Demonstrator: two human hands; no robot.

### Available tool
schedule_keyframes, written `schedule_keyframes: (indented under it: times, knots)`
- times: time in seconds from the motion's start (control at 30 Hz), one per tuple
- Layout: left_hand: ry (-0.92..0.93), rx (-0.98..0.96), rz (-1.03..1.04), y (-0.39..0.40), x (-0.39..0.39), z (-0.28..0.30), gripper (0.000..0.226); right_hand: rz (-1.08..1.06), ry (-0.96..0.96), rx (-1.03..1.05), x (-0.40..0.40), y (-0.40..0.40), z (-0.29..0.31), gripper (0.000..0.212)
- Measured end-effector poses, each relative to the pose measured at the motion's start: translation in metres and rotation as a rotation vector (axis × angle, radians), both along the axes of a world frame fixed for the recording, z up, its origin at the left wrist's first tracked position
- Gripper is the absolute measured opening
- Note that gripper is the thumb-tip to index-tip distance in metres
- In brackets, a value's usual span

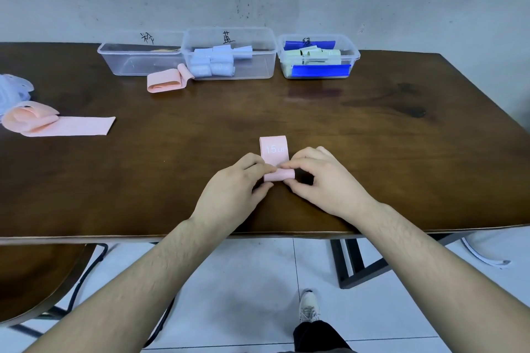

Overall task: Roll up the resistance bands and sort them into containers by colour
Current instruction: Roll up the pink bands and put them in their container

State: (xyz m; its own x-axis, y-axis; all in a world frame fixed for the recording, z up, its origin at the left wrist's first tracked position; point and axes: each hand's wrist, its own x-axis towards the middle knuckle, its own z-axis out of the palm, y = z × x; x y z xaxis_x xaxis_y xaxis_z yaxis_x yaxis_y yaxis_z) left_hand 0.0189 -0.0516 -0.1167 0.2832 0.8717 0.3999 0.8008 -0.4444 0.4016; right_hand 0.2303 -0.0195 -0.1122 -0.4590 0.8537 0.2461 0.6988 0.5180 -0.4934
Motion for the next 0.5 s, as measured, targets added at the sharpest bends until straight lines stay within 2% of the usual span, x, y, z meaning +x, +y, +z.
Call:
schedule_keyframes:
  times: [0.23, 0.5]
  knots:
    - [-0.024, 0.057, -0.036, -0.009, -0.004, 0.001, 0.016, 0.014, 0.017, -0.027, 0.004, -0.016, 0.001, 0.03]
    - [-0.024, 0.053, -0.085, -0.028, -0.009, -0.002, 0.015, 0.037, 0.074, -0.02, 0.008, -0.039, -0.001, 0.018]
